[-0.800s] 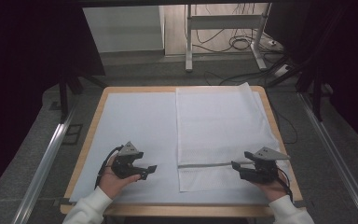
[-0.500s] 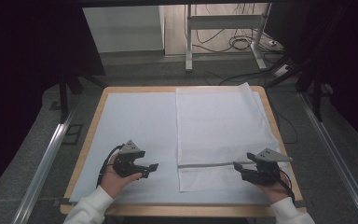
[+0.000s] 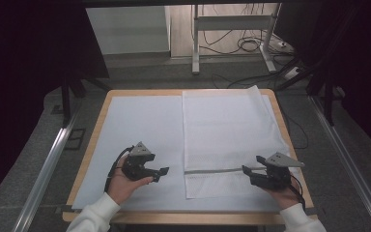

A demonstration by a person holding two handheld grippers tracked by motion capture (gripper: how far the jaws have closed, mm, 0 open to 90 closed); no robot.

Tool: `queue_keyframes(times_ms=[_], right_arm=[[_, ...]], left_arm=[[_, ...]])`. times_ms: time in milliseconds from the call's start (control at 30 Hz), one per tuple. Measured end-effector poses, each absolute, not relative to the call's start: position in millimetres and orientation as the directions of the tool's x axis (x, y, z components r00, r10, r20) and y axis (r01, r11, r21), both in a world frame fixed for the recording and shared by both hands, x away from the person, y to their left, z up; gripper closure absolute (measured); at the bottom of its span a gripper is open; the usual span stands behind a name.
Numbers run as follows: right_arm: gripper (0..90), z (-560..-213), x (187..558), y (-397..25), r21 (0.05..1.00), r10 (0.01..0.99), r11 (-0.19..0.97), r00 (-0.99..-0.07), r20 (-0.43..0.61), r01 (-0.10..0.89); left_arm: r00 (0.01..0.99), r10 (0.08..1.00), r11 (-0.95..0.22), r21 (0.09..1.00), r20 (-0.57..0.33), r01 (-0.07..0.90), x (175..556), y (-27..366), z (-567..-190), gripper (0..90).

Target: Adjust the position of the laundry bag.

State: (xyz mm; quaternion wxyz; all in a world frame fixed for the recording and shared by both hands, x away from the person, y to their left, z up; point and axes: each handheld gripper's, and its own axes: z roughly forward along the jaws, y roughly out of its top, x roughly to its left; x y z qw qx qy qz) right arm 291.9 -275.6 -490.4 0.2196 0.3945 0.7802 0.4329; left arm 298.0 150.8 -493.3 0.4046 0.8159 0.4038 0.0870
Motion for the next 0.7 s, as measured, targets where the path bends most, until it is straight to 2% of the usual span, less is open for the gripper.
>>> queue_keyframes(times_ms=[700], right_arm=[[30.9,-490.8,294.5,-272.2,0.848,0.800,0.330,-0.600,-0.017,0.416]], left_arm=[[0.615,0.750,-0.331,0.665,-0.246,0.670,343.2,101.6,-500.5,23.7]])
